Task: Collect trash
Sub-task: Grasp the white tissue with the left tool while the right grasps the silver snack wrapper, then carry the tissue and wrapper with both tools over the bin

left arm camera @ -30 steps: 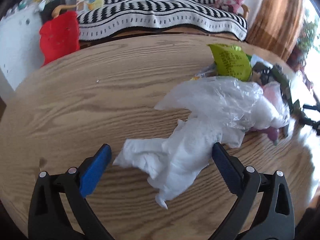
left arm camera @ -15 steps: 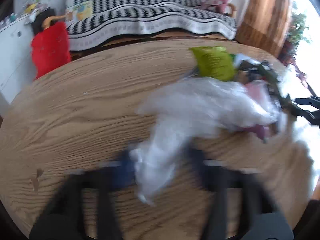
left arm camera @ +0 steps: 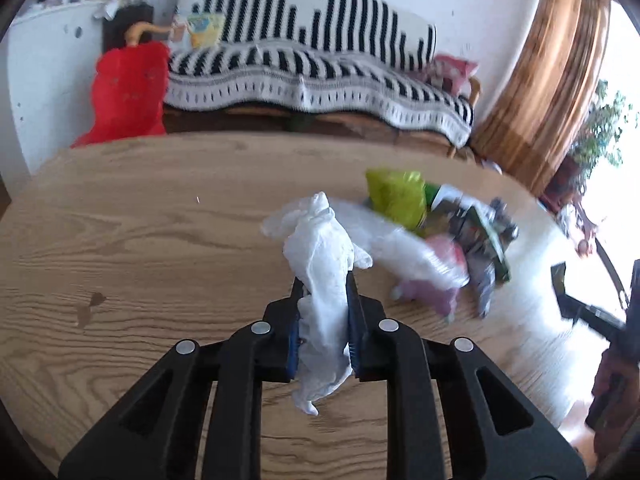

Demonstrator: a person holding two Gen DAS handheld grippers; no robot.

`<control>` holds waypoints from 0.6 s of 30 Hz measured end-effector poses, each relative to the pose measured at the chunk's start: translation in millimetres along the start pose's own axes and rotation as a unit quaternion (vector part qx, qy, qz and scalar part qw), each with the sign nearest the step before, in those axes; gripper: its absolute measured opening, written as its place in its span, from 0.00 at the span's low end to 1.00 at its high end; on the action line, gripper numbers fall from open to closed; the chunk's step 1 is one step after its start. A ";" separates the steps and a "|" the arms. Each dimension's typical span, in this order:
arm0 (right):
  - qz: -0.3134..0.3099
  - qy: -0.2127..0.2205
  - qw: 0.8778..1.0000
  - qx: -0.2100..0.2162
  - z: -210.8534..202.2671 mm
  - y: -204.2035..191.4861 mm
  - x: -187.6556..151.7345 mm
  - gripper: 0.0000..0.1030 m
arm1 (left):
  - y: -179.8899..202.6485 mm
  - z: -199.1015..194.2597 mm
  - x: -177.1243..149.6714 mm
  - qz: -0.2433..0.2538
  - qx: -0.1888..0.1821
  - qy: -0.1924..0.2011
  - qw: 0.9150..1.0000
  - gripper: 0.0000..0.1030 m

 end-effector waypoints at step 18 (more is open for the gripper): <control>0.043 0.078 0.996 -0.013 -120.9 71.2 -18.4 0.19 | 215.8 -44.0 -48.5 0.087 -0.175 -0.024 0.980 0.17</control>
Point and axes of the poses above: each gripper's, at about its wrist camera, not at the fingertips, and z roughly the way its jaws point, y to its right, x to its top, the point moved 2 cm from there along z, roughly the way its jaws point, and after that the axes turned 1 degree about -y, right-handed, at the moved point
